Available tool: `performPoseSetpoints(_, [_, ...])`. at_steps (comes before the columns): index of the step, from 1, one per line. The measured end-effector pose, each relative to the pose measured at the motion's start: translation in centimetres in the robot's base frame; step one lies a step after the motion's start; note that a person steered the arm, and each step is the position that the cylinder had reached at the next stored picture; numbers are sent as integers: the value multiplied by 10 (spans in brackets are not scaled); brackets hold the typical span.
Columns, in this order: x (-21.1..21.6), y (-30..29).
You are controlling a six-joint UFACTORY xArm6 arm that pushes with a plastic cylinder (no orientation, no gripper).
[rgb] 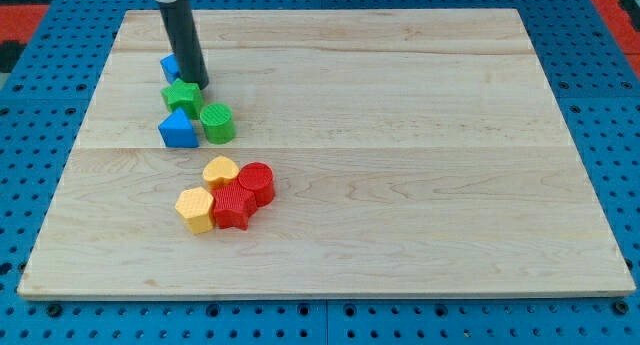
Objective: Place the blue cube on top of the green star to form a vertical line
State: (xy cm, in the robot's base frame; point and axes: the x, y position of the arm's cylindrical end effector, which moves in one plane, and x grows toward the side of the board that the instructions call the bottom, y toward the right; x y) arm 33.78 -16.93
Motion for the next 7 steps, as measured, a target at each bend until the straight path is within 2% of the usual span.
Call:
performPoseSetpoints(2, [-15, -9])
performPoseSetpoints(4, [-10, -114])
performPoseSetpoints(5, [-40, -130])
performPoseSetpoints(6, [-61, -102])
performPoseSetpoints(7, [-61, -76])
